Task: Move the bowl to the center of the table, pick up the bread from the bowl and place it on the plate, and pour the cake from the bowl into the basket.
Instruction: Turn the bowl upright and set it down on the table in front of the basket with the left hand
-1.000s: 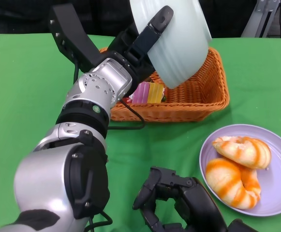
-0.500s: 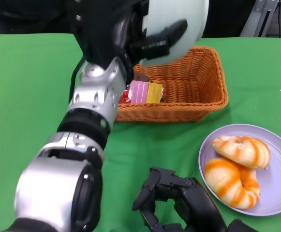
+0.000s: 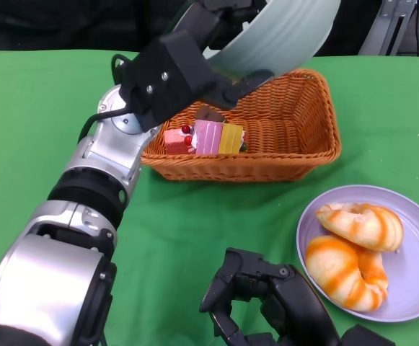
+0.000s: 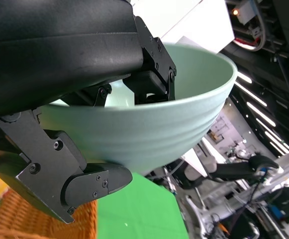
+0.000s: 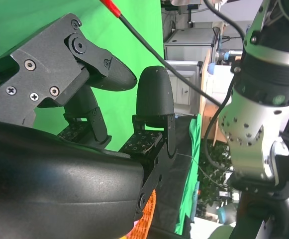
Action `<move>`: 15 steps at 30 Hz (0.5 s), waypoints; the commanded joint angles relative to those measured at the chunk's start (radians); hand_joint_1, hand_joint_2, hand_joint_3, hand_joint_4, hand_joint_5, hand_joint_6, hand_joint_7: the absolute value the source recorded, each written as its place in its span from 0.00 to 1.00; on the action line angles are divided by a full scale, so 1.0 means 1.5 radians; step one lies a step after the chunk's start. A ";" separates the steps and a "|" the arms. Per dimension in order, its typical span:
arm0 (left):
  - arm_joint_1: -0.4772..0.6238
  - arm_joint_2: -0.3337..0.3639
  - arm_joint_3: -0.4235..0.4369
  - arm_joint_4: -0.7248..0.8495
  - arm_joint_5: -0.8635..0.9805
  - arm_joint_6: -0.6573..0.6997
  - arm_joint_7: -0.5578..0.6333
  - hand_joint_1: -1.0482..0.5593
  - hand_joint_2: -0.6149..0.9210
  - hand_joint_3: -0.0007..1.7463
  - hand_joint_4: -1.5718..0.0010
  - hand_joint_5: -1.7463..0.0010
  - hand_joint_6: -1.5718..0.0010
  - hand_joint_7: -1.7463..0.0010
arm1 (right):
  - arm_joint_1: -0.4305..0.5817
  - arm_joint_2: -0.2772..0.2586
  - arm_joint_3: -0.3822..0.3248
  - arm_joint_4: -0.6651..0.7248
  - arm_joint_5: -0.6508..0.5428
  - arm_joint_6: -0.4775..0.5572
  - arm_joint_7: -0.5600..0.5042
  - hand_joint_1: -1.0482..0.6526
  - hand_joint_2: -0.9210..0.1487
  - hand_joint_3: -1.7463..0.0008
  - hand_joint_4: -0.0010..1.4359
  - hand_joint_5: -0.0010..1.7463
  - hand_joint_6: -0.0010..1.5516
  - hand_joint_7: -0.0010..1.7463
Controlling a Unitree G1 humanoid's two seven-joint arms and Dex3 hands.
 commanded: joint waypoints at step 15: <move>-0.018 0.125 -0.173 0.034 0.281 -0.122 0.339 0.61 0.84 0.52 0.63 0.00 0.59 0.10 | -0.020 -0.003 -0.018 -0.030 0.030 0.051 0.013 0.50 0.41 0.35 0.54 0.94 0.46 0.76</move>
